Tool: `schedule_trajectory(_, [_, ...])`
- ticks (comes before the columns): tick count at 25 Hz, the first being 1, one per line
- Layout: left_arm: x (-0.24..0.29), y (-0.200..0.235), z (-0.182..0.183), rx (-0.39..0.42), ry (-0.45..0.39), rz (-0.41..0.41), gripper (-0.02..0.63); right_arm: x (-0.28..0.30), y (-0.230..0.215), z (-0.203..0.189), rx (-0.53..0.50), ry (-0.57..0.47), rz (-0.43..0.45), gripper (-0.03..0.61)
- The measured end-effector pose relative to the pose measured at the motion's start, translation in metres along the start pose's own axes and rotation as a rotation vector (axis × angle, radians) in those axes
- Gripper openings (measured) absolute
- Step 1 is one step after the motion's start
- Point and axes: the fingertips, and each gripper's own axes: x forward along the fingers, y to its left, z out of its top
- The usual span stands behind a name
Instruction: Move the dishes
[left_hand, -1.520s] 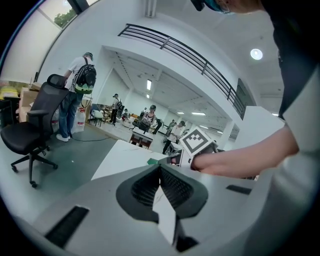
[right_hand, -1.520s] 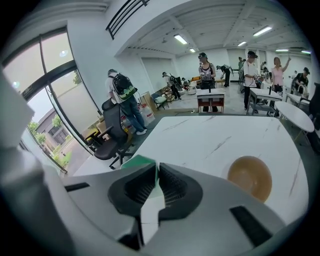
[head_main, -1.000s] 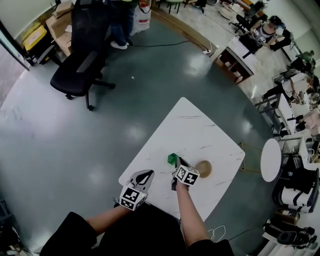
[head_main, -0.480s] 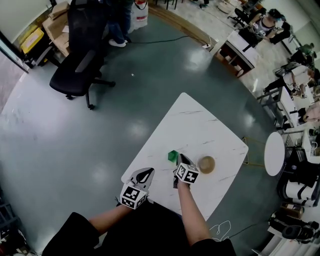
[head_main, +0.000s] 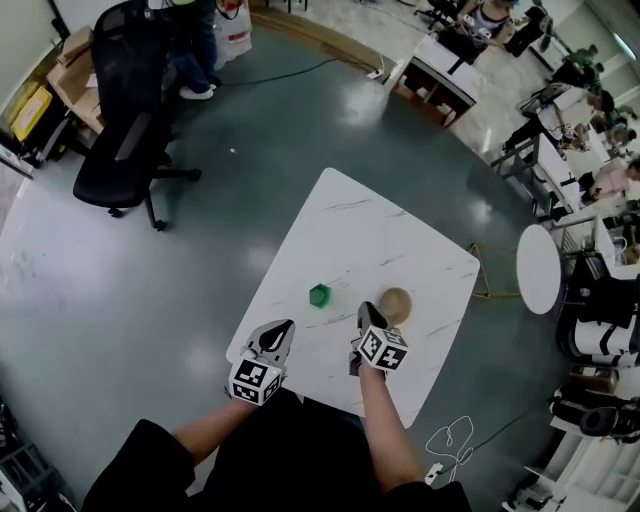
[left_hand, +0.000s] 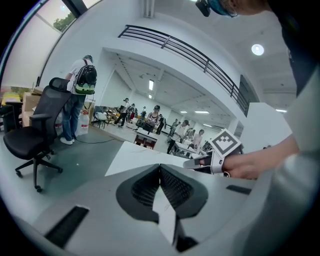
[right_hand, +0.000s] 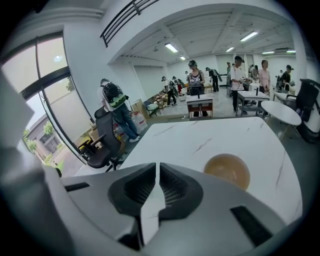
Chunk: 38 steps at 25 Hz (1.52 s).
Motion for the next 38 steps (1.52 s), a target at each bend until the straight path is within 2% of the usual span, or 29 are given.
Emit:
schedule_trajectory(12, [0.035,-0.092,-0.031,0.057,0.075,-0.048,0.017,-0.049,-0.126,-0.024,0.062,0.015,-0.087,0.028])
schedule_trajectory(17, [0.050,-0.128,-0.040,0.068,0.095,-0.053,0.017,-0.044,-0.161,-0.032,0.082,0.046,-0.076,0.045])
schedule_trajectory(21, [0.064,-0.146,-0.042,0.064,0.100,-0.039,0.017,-0.032,-0.179,-0.034,0.098,0.072,-0.057,0.091])
schedule_trajectory(32, [0.095,-0.175,-0.052,0.052,0.132,-0.016,0.017,0.003,-0.205,-0.034,0.180,0.113,0.000,0.092])
schedule_trajectory(38, [0.094,-0.178,-0.054,0.049,0.138,0.001,0.017,0.020,-0.200,-0.040,0.136,0.170,0.009,0.091])
